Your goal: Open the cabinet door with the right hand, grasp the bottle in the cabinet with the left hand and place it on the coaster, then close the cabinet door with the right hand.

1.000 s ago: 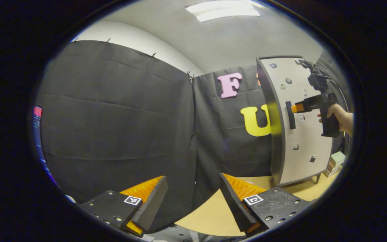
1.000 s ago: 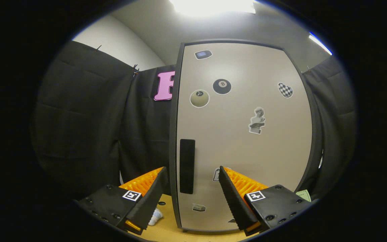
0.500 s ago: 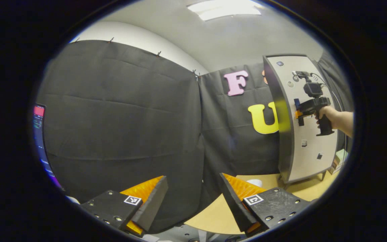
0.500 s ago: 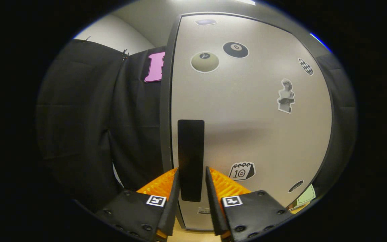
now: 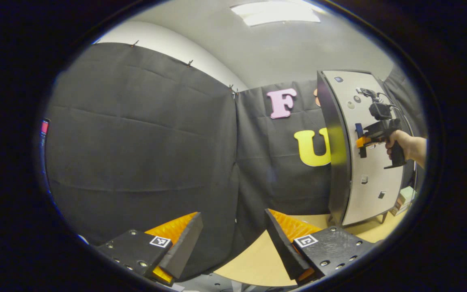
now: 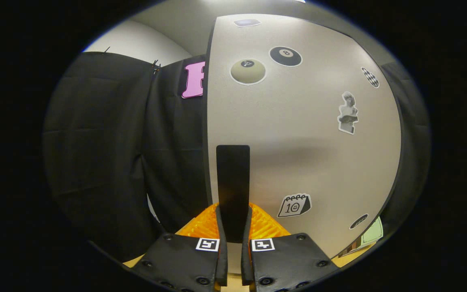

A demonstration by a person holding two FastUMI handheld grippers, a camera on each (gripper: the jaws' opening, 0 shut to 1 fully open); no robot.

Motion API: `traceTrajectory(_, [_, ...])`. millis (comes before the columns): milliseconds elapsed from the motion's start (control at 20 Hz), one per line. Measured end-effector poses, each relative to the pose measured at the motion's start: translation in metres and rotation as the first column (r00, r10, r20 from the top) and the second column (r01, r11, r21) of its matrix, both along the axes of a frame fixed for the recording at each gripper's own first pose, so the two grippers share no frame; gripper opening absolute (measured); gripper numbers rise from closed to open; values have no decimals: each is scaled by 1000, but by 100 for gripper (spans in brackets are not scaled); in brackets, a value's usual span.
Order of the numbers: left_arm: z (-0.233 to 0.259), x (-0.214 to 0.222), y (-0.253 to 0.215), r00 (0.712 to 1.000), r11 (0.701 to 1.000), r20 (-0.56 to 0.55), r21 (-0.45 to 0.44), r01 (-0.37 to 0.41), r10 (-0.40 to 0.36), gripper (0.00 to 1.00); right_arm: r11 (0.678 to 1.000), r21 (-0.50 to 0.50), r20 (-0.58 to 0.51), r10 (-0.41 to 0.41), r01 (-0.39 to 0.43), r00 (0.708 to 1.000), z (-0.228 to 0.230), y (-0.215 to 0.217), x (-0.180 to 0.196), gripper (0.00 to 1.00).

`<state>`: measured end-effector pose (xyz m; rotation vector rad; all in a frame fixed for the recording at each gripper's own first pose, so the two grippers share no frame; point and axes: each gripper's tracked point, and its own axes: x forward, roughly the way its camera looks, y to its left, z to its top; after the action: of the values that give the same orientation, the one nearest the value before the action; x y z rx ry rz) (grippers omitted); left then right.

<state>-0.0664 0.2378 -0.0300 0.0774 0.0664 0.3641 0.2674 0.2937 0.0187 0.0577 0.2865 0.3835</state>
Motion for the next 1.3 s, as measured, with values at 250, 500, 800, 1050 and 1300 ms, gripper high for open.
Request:
traceTrajectory(250, [4, 18, -19, 998, 998, 18, -11, 60, -60, 95, 996, 23, -9, 87, -86, 996, 2, -7, -8, 15])
traceTrajectory(500, [5, 47, -60, 990, 990, 25, -14, 138, -138, 94, 991, 35, -5, 129, -129, 992, 4, -16, -10, 12])
traceTrajectory(800, [7, 68, -112, 975, 975, 38, -18, 222, -221, 93, 987, 50, 5, 156, -156, 988, 4, -29, -18, 15])
traceTrajectory(1050, [6, 89, -150, 959, 960, 45, -20, 280, -279, 93, 984, 48, -1, 173, -173, 985, 5, -40, -23, 14])
traceTrajectory(1300, [9, 107, -200, 934, 935, 60, -29, 353, -351, 94, 983, 42, -10, 178, -177, 984, 6, -52, -30, 19])
